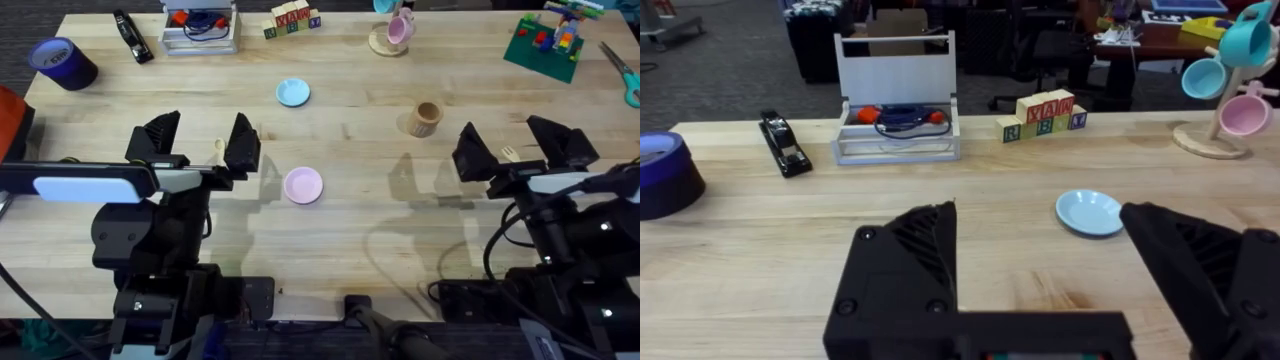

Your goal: Pick up a utensil and set it on the pink plate, then put the other utensil in the container.

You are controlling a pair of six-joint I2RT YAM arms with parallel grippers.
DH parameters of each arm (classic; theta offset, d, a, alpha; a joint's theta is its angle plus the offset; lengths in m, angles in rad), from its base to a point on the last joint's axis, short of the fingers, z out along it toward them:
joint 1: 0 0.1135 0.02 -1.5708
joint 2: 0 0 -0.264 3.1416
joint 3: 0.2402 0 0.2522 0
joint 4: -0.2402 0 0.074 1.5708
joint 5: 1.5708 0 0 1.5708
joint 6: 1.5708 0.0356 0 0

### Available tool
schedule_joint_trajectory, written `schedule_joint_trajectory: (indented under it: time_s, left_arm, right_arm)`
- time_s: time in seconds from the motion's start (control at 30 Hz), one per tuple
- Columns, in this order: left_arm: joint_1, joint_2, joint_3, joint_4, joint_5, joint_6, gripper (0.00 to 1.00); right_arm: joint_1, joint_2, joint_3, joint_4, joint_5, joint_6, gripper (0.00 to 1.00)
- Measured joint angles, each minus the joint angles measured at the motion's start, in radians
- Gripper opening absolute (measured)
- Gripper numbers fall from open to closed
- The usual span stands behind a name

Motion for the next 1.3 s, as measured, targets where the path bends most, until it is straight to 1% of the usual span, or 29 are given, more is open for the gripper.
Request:
schedule_joint_trajectory:
  time_s: [0.6,0.77,0.83,0.9,1.0,1.13,1.3]
  left_arm:
    - [0.000,0.000,0.000,-0.005,0.000,0.000,0.995]
    - [0.000,0.000,0.000,-0.018,0.000,0.021,0.995]
    - [0.000,0.000,0.003,-0.042,0.000,0.028,0.995]
    - [0.000,0.000,0.016,-0.089,-0.001,0.037,0.995]
    - [0.000,0.000,0.091,-0.228,-0.004,0.046,0.995]
    - [0.000,0.001,0.258,-0.403,-0.004,0.050,0.995]
    - [0.000,0.011,0.437,-0.430,-0.004,0.037,0.995]
  right_arm:
    - [0.000,0.000,0.000,-0.003,0.000,0.000,0.996]
    - [0.000,0.000,0.000,0.001,-0.021,0.000,0.996]
    - [0.000,0.000,0.002,0.001,-0.041,0.000,0.995]
    - [0.000,0.000,0.013,-0.013,-0.062,0.000,0.996]
    - [0.000,0.001,0.045,-0.042,-0.083,-0.001,0.996]
    - [0.000,0.001,0.156,-0.110,-0.095,-0.008,0.996]
    - [0.000,0.021,0.330,-0.267,-0.105,-0.009,0.995]
